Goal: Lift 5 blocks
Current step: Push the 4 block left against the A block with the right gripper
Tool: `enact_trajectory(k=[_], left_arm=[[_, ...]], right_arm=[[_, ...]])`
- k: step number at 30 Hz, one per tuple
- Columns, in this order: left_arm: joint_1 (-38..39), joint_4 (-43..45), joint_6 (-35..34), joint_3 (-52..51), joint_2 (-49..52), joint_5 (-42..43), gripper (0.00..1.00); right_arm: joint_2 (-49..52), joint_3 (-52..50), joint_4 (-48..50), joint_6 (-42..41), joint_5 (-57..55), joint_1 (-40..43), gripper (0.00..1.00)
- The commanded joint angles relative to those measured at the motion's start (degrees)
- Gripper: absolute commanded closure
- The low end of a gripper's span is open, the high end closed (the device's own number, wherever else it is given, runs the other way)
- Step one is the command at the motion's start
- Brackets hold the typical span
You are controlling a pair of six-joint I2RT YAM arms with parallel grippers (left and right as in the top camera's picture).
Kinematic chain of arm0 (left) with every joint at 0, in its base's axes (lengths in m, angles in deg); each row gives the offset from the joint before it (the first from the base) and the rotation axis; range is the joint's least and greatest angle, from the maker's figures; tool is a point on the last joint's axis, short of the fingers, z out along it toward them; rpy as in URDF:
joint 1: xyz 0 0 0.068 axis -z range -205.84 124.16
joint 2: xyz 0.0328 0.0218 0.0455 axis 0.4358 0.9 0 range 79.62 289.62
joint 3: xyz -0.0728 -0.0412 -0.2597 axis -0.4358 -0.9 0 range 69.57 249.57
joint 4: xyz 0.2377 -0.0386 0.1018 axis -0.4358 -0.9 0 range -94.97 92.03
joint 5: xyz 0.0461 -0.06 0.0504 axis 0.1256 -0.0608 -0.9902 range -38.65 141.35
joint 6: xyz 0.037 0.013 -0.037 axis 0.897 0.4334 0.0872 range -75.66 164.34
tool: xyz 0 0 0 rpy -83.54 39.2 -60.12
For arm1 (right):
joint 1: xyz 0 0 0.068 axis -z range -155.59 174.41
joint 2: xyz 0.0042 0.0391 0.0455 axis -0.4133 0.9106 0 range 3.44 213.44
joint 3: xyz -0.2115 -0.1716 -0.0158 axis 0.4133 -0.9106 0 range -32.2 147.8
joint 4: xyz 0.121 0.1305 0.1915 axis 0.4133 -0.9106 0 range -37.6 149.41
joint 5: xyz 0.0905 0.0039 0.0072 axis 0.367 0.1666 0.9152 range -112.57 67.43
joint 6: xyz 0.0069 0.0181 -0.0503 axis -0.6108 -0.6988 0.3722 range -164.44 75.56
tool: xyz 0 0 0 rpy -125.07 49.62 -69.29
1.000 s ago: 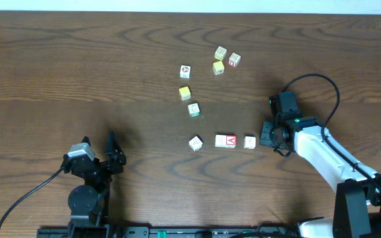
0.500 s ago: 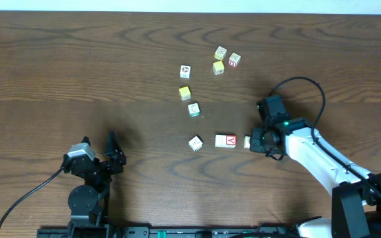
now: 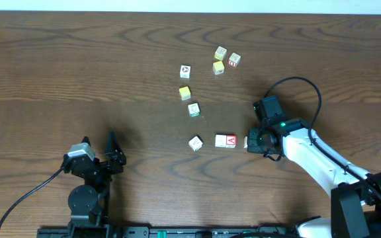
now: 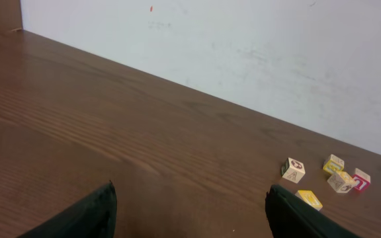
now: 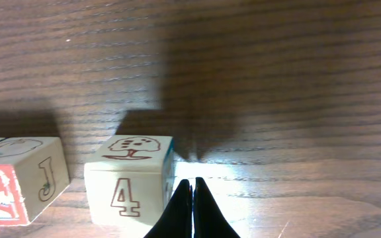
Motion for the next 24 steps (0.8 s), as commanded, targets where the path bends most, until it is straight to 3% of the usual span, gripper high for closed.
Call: enact_trajectory(k=[1, 24], left_arm=[[-0.09, -2.32, -0.09, -1.01, -0.31, -0.76, 0.28], [-0.09, -2.32, -0.09, -1.01, -0.31, -0.76, 0.28]], right_arm=[[0.50, 0.24, 0.57, 0.00, 0.07, -1.60, 0.99], [0.50, 0.22, 2.27, 1.73, 0.28, -3.50, 0.98]])
